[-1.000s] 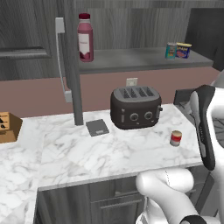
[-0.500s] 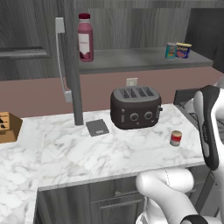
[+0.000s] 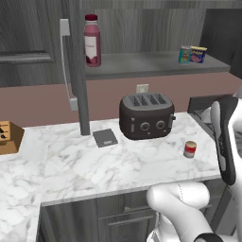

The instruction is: Pick the cans from the counter and place them in their designated side in the cabinet.

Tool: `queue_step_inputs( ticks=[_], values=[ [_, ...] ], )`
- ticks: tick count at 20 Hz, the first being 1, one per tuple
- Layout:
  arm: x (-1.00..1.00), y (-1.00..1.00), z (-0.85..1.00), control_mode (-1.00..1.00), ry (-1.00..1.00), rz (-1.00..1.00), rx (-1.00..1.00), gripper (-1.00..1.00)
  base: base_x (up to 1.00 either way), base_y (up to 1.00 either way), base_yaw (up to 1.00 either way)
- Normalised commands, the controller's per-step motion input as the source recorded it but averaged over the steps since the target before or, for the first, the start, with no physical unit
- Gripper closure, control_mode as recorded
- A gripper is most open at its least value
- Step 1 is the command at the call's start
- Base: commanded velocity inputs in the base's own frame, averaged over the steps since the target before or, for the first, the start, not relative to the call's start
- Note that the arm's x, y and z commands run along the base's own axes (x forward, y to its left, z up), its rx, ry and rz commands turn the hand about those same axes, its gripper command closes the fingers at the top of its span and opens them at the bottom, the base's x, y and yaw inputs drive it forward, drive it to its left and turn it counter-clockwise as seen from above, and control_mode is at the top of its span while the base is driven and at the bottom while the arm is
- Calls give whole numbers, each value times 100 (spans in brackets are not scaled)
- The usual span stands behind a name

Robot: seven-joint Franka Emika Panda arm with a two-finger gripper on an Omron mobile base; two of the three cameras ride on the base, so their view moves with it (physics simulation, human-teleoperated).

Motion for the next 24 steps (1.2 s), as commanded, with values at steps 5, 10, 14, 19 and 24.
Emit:
queue_step_inputs(
  ticks=[5,10,14,19,24],
  values=[
    [0,-2,-15,-100,1,-17,0,-100,0,0,0],
    [1,0,-11,-100,0,-11,1,-100,0,0,0],
    [8,0,-4,-100,0,-5,3,-100,0,0,0],
    [14,1,0,-100,0,-1,2,-100,0,0,0],
    [15,1,-5,-100,0,0,0,-100,0,0,0]
  ],
)
